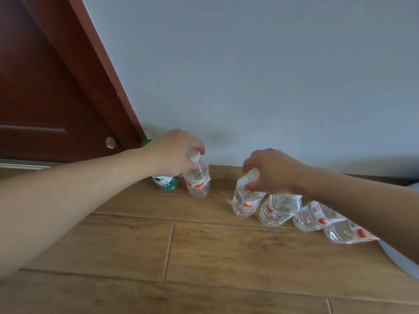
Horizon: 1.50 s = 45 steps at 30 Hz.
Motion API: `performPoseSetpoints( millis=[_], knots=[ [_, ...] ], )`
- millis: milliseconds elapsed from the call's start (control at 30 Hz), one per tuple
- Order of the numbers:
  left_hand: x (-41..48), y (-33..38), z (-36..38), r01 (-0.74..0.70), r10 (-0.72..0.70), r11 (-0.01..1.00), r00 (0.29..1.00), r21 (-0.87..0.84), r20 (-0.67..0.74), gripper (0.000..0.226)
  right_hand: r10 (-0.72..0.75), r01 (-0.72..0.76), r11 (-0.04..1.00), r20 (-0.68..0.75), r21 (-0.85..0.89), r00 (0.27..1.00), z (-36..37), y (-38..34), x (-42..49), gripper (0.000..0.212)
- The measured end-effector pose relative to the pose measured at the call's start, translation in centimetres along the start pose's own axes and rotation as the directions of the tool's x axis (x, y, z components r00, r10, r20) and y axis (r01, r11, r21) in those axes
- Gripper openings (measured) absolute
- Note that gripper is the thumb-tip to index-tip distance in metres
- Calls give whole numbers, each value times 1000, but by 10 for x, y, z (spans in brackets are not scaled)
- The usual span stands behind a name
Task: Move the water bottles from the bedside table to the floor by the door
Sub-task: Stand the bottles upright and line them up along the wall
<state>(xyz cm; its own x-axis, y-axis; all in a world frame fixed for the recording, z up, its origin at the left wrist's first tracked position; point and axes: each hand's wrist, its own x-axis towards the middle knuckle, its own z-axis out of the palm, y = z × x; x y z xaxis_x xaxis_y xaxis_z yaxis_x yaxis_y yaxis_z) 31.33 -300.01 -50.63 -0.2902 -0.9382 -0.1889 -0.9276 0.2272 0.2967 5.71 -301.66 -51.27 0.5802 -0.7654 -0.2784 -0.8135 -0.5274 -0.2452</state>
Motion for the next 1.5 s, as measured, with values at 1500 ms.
performPoseSetpoints(
  millis=[1500],
  knots=[
    [3, -27, 1, 20, -19, 995, 1000, 99, -9, 37, -11, 13, 1000, -126, 14, 992, -10, -39, 48, 34]
  ],
)
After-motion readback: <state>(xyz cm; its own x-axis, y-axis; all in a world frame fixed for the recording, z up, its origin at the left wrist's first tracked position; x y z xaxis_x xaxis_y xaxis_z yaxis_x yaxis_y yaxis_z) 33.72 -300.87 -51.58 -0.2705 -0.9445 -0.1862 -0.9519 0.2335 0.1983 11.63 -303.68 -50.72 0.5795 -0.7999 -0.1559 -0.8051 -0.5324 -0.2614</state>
